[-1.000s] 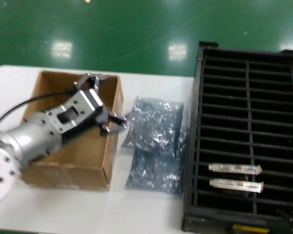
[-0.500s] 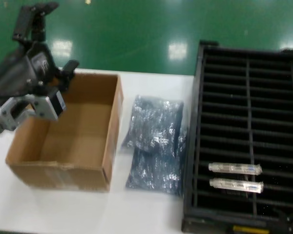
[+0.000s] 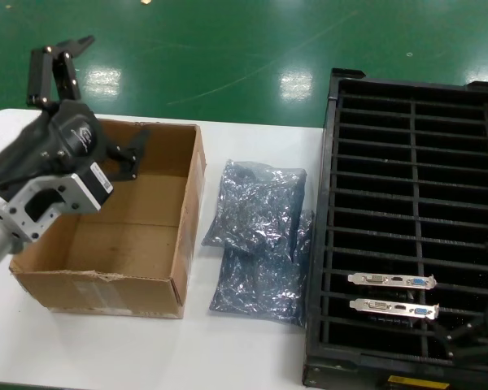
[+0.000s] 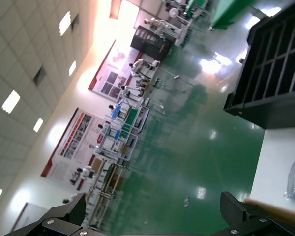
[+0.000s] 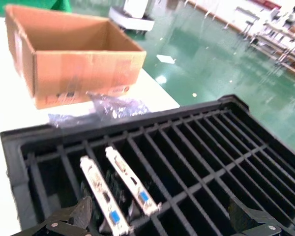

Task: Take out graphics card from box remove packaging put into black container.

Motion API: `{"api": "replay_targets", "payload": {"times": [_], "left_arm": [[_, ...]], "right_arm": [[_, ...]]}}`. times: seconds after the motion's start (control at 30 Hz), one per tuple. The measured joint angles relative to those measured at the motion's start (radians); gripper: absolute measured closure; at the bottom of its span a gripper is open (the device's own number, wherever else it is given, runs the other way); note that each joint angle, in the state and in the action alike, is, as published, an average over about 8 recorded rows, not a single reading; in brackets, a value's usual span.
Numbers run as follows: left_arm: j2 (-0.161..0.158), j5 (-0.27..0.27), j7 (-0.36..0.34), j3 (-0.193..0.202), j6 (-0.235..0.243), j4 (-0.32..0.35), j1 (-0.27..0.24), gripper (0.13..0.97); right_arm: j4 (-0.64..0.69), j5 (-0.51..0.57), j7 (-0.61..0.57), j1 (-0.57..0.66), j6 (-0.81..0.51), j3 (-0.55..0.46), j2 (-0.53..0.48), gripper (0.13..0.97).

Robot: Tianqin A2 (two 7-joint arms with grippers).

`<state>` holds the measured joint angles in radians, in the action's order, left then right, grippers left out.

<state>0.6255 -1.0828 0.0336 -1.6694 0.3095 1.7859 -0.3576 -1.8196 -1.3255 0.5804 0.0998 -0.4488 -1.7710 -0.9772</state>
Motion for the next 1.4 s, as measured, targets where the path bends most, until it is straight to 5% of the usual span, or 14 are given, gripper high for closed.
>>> {"api": "replay_targets", "payload": {"times": [1.4], "left_arm": [[-0.224,-0.493,-0.023,0.048,-0.213,-0.128,0.246,0.132]], "right_arm": [[0.151,-0.326,-0.399,-0.069,0.308,0.118,0.466,0.129]]}}
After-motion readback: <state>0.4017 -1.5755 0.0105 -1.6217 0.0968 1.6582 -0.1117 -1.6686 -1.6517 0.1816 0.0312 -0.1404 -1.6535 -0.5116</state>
